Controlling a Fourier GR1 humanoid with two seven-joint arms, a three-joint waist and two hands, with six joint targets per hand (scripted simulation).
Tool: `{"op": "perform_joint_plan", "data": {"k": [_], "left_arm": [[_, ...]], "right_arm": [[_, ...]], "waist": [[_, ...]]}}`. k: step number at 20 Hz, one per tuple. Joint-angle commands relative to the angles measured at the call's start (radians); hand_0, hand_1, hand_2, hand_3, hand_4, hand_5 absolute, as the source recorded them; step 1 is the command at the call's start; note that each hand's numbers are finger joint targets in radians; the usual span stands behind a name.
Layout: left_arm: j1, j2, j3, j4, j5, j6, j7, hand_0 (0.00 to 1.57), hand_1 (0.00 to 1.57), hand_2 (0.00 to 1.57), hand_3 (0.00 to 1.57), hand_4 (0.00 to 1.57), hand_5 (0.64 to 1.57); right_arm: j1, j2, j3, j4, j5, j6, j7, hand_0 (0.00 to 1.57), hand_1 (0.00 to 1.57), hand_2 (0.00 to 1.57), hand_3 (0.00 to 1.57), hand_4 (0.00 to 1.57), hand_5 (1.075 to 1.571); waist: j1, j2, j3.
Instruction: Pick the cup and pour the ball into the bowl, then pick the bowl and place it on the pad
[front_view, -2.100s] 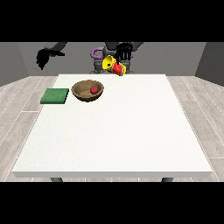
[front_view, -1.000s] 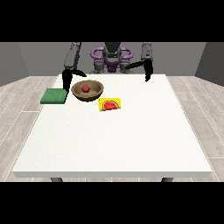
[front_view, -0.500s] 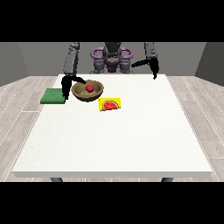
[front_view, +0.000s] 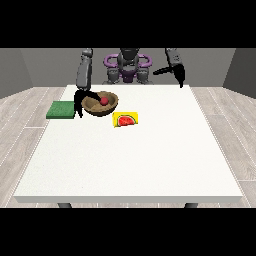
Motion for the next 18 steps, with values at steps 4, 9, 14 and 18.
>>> {"op": "perform_joint_plan", "data": {"k": [4,9,14,18], "left_arm": [[-0.036,-0.006,-0.035,-0.044,0.007,-0.041,0.002,0.00,0.00,0.00,0.00,0.57,1.549],[-0.024,-0.023,-0.038,-0.004,0.012,-0.043,0.035,0.00,0.00,0.00,0.00,0.82,1.497],[0.035,0.032,0.052,0.108,0.054,-0.062,0.013,0.00,0.00,0.00,0.00,0.97,1.423],[0.086,0.054,0.117,0.200,0.076,-0.056,-0.051,0.00,0.00,0.00,0.00,1.00,1.411]], "right_arm": [[0.092,-0.035,0.087,0.072,0.194,-0.328,0.045,1.57,1.57,1.57,1.57,0.92,1.536],[0.091,-0.079,0.133,0.010,0.255,-0.438,0.198,1.57,1.57,1.57,1.38,0.91,1.563],[0.039,-0.108,0.209,-0.059,0.300,-0.408,0.466,1.57,1.57,1.57,0.94,0.84,1.563],[-0.070,-0.166,0.258,-0.136,0.319,-0.309,0.685,1.57,1.57,1.57,0.89,0.81,1.565]], "waist": [[0.098,0.086,0.0143],[0.099,-0.009,0.0124],[0.000,-0.168,0.0141],[-0.111,-0.234,0.0156]]}}
